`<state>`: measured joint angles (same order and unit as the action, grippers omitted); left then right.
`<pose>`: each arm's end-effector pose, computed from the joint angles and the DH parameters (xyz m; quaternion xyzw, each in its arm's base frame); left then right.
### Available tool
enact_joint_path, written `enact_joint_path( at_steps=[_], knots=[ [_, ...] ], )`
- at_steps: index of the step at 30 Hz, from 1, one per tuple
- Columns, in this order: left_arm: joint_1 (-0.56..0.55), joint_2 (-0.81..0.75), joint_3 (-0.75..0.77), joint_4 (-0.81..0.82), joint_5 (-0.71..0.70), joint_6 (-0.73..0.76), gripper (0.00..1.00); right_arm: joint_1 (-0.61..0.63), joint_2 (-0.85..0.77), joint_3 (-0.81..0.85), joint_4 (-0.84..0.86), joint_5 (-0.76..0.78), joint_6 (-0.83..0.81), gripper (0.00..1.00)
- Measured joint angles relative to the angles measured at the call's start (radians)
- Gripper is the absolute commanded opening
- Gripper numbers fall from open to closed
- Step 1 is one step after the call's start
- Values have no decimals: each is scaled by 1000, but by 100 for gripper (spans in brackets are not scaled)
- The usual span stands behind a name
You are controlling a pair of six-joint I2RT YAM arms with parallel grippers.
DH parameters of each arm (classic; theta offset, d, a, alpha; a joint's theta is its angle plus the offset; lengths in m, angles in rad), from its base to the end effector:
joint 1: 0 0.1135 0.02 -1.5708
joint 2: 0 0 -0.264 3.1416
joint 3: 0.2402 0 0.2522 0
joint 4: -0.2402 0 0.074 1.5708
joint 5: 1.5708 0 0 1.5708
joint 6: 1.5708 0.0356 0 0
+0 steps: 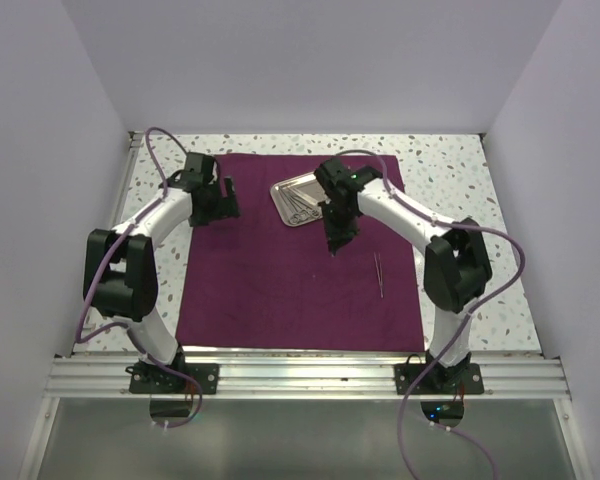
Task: Open and lay out the surgical kit
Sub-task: Place the medical item in the surgical kit.
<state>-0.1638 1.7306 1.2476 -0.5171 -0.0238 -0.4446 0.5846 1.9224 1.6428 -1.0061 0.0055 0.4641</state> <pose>0.3613 -0.0589 0.2213 -0.1376 0.9496 -0.0734 0.2720 0.3285 0.2171 0.2462 -0.0592 0.9881 0.0688 0.1243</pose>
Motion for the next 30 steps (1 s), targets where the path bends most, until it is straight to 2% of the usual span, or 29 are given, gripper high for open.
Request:
enact_joint_path(
  at_steps=[5, 9, 12, 17, 20, 21, 25, 30],
  knots=[
    [0, -1, -49, 34, 23, -16, 87, 116, -127, -179, 24, -66, 77, 0],
    [0, -3, -75, 54, 39, -19, 87, 152, -176, -283, 69, -114, 139, 0],
    [0, -13, -94, 69, 48, -25, 87, 177, -154, -328, 119, -133, 171, 0],
    [-4, -32, -107, 83, 58, -27, 87, 225, 5, -295, 193, -161, 191, 0],
    [-8, -43, -108, 83, 58, -27, 87, 246, 103, -221, 188, -177, 190, 22],
    [-9, -48, -108, 83, 57, -27, 87, 249, 111, -204, 183, -177, 190, 32],
    [-9, -76, -115, 82, 48, -26, 87, 254, 111, -140, 148, -161, 180, 47],
    [-9, -96, -117, 82, 41, -27, 87, 253, 105, 14, 8, -91, 148, 62]
  ],
)
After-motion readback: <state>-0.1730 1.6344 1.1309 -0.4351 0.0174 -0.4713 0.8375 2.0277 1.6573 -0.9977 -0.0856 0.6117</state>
